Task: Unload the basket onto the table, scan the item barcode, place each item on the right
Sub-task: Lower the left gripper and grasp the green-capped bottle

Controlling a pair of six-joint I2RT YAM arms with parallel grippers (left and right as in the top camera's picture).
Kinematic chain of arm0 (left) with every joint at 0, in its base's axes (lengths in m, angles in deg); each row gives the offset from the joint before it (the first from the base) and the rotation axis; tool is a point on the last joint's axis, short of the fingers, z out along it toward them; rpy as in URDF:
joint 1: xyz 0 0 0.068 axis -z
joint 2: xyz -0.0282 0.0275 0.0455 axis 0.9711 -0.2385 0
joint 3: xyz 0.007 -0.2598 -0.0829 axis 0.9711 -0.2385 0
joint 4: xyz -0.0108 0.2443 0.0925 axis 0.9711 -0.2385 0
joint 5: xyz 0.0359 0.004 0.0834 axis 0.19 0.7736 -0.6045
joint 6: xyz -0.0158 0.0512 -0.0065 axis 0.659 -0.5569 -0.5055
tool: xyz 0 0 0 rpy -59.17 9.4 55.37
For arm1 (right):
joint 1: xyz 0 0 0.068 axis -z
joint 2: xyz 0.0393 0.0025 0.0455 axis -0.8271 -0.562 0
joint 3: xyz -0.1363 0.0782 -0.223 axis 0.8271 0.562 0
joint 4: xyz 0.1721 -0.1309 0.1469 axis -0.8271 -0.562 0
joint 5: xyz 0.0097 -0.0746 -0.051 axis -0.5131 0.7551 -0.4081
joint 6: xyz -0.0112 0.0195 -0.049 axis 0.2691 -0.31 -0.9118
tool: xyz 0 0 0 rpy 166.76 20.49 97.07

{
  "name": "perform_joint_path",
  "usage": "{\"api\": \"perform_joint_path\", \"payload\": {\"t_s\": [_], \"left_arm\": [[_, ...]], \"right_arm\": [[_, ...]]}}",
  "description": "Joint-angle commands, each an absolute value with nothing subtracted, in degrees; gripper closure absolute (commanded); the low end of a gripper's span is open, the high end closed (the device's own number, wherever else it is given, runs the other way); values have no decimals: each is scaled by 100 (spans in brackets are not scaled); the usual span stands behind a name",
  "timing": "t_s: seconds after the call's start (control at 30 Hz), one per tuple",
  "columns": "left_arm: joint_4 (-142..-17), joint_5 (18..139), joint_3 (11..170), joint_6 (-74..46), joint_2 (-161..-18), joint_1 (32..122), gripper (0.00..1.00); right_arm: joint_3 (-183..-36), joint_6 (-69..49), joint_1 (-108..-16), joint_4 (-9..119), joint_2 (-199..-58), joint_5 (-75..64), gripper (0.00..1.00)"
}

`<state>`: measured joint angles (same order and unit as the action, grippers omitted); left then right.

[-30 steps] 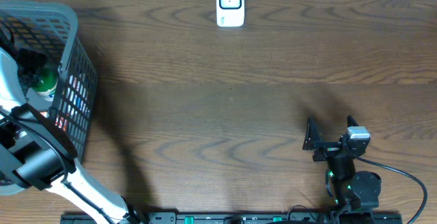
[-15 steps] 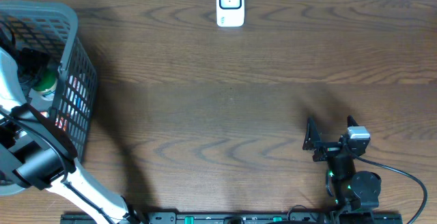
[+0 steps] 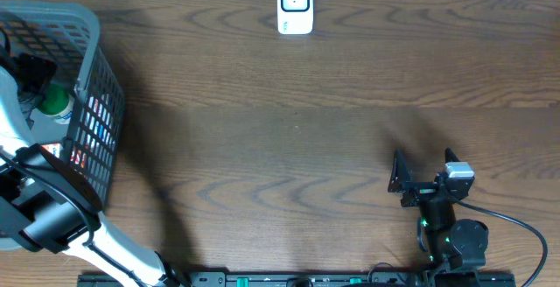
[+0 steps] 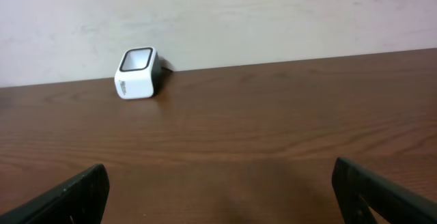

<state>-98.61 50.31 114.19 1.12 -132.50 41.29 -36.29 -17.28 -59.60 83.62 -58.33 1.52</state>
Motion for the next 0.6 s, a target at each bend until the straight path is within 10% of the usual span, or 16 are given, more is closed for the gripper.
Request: {"api": "perform_joint_path", "payload": {"t_s": [0.0,0.57], "left_arm": [[-9863,5040,11419,57,-13189,4124,4],[-9610,5042,11417,59,-13652,4131,4]], "right_arm": [[-3607,-1812,-6014,8353,-5802,206,1],[-3607,-1812,-6014,8353,-5802,206,1]]}}
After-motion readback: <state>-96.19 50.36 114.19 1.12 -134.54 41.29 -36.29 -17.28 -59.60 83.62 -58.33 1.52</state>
